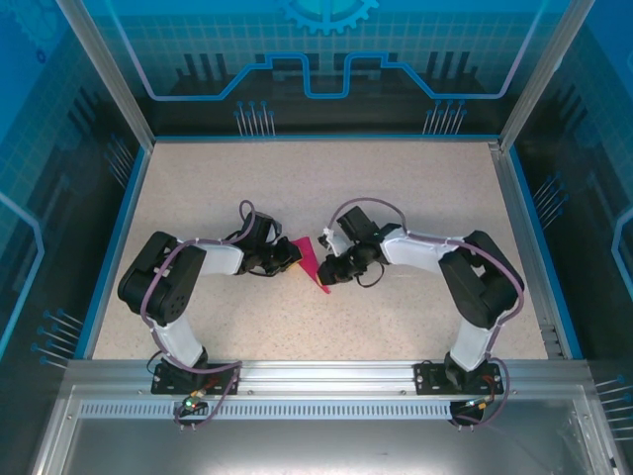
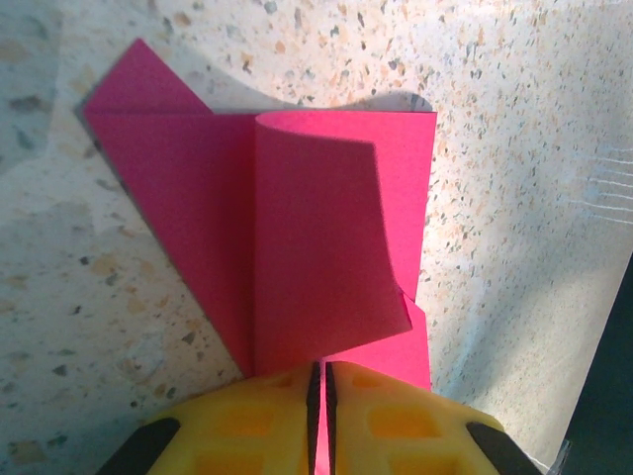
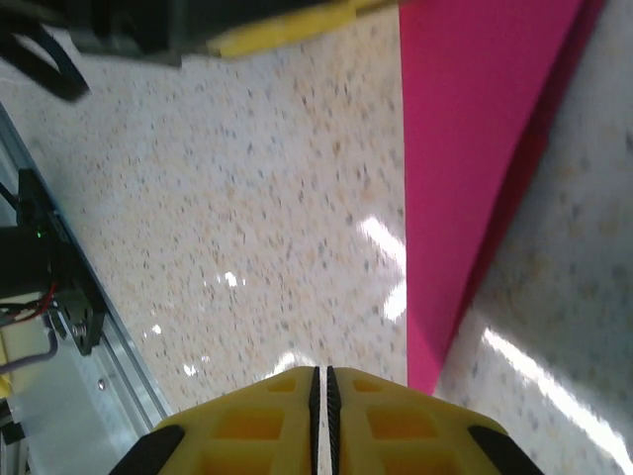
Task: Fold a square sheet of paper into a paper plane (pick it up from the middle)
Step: Fold the wing for the fifth time at the center of the table.
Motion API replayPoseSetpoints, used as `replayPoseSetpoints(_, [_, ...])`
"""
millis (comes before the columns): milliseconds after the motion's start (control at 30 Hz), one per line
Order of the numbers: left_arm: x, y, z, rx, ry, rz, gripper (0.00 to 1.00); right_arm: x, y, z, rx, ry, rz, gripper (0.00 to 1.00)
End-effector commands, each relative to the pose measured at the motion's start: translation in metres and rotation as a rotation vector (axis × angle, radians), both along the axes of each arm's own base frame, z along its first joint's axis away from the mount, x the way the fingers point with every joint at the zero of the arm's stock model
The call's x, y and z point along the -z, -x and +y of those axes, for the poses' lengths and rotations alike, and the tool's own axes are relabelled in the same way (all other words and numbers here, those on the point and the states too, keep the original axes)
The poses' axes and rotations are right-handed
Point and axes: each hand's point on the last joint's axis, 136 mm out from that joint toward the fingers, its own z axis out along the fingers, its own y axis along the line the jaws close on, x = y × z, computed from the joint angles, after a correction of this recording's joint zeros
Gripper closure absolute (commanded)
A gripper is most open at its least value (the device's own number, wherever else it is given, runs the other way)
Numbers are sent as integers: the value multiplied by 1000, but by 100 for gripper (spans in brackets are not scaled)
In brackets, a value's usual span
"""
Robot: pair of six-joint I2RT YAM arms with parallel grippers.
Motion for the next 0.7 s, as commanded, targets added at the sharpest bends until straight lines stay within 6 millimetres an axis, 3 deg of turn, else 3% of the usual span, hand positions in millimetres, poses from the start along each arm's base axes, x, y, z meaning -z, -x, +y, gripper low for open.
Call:
replayPoseSetpoints(0, [27,13,14,-19,-92,84,84,12,-9,13,-13,24,10,88])
replayPoseSetpoints(233, [28,13,14,-18,-93,88,84,38,-11,10,-5,89,46,88])
replayPoseSetpoints(667, [33,16,19,-40,-121,117,84,53,39,-23,-75,182,127,90])
